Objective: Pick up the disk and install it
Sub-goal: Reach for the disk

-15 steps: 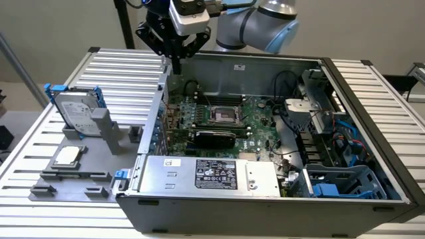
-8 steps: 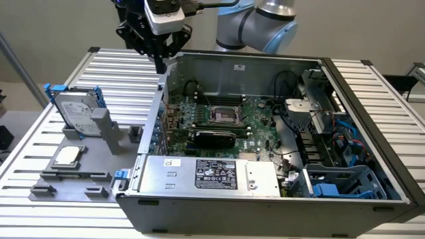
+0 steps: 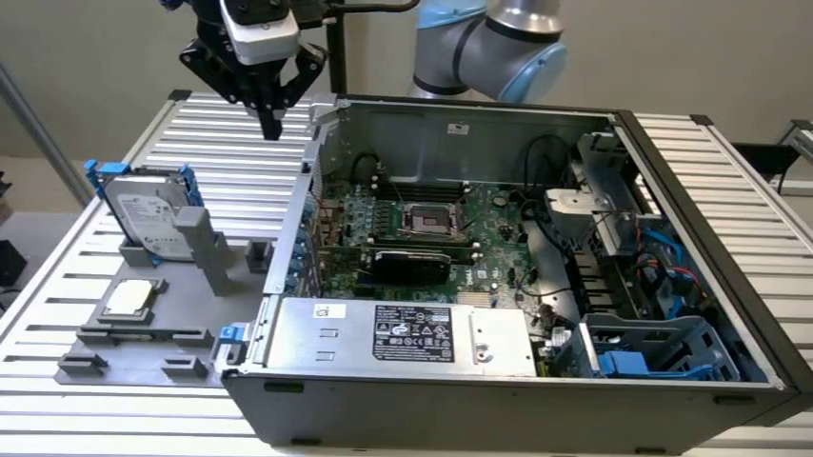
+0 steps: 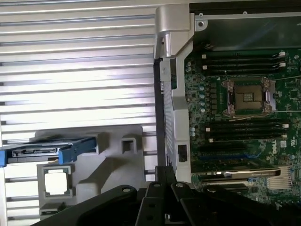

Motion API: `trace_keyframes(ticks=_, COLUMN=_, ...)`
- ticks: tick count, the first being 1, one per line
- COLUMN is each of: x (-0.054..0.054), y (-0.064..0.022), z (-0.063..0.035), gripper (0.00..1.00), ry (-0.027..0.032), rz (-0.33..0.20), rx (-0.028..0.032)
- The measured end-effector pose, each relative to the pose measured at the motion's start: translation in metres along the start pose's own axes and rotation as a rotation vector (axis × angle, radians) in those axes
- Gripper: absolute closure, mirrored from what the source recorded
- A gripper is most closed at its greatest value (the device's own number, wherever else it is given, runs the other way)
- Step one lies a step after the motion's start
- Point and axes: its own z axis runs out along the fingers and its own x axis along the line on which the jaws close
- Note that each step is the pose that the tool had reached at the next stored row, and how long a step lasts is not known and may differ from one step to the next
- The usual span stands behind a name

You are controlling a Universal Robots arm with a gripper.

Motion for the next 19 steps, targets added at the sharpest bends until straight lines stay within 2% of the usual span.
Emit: trace_keyframes(ticks=19, x=0.087, y=0.0002, z=0.0017, gripper=0.89, ry=0.0000, rz=0.000, rx=0.0001)
